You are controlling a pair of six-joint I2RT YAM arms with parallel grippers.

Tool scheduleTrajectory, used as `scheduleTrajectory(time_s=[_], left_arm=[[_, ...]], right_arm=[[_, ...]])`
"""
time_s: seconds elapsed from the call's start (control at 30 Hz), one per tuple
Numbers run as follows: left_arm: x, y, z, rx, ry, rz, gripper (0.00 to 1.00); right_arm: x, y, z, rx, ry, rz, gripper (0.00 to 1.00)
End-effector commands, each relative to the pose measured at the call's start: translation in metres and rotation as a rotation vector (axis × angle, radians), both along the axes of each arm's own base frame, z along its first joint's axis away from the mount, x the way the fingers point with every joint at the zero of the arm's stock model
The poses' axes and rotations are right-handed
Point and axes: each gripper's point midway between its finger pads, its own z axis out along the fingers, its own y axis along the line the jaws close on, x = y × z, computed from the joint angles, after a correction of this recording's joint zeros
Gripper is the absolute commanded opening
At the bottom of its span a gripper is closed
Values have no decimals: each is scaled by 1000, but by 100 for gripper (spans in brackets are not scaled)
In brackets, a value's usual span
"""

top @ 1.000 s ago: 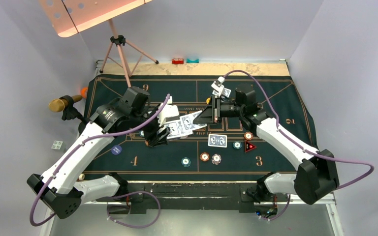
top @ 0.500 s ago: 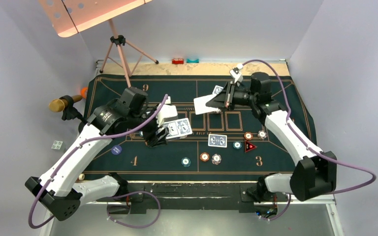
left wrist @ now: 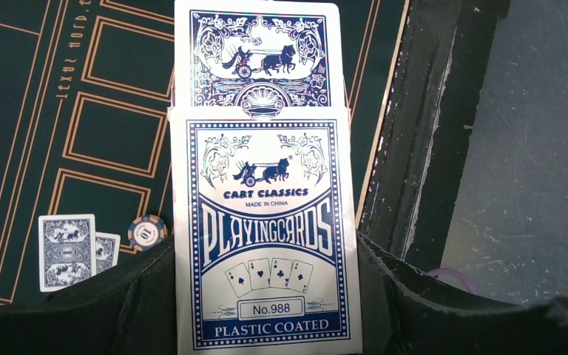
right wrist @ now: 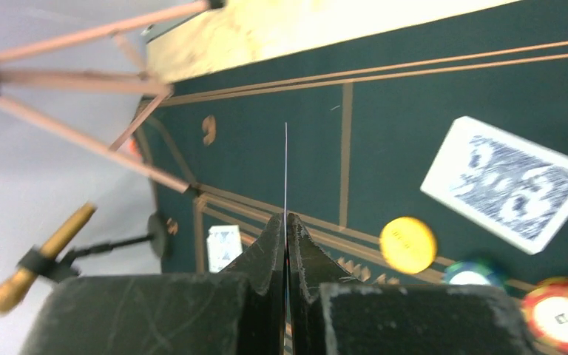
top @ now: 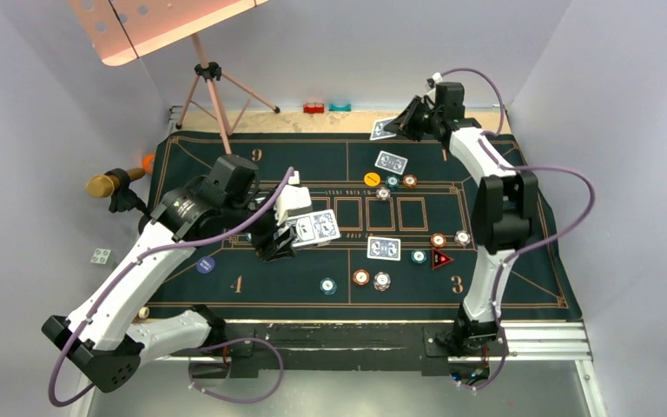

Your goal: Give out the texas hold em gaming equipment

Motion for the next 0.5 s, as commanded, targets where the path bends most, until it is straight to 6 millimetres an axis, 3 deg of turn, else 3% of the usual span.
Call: scheduleTrajectory(time_s=[0.0,0.2,0.47], left_arm=[[0,-3,17,-62,-50,-13,0],[0,-6,19,-65,-39,-25,0],[3,-7,20,-60,-37,-26,0]], right_arm=[[42,-39,-37,-69,66,-138,0],[67,-49,-77,-101,112,-200,0],[74,-58,-115,-152,157,-245,0]])
